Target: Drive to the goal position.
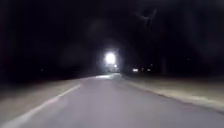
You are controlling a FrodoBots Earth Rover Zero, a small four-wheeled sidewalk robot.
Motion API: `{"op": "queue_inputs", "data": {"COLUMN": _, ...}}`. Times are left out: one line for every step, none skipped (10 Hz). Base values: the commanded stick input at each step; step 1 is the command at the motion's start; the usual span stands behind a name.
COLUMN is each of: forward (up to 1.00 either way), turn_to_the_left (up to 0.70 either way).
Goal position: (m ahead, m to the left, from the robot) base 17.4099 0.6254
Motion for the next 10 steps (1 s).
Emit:
{"op": "queue_inputs", "data": {"forward": 0.70, "turn_to_the_left": 0.00}}
{"op": "queue_inputs", "data": {"forward": 0.70, "turn_to_the_left": 0.00}}
{"op": "queue_inputs", "data": {"forward": 0.70, "turn_to_the_left": 0.00}}
{"op": "queue_inputs", "data": {"forward": 0.70, "turn_to_the_left": 0.00}}
{"op": "queue_inputs", "data": {"forward": 0.70, "turn_to_the_left": 0.00}}
{"op": "queue_inputs", "data": {"forward": 0.70, "turn_to_the_left": 0.00}}
{"op": "queue_inputs", "data": {"forward": 0.70, "turn_to_the_left": 0.00}}
{"op": "queue_inputs", "data": {"forward": 0.70, "turn_to_the_left": 0.00}}
{"op": "queue_inputs", "data": {"forward": 0.70, "turn_to_the_left": 0.00}}
{"op": "queue_inputs", "data": {"forward": 0.70, "turn_to_the_left": 0.00}}
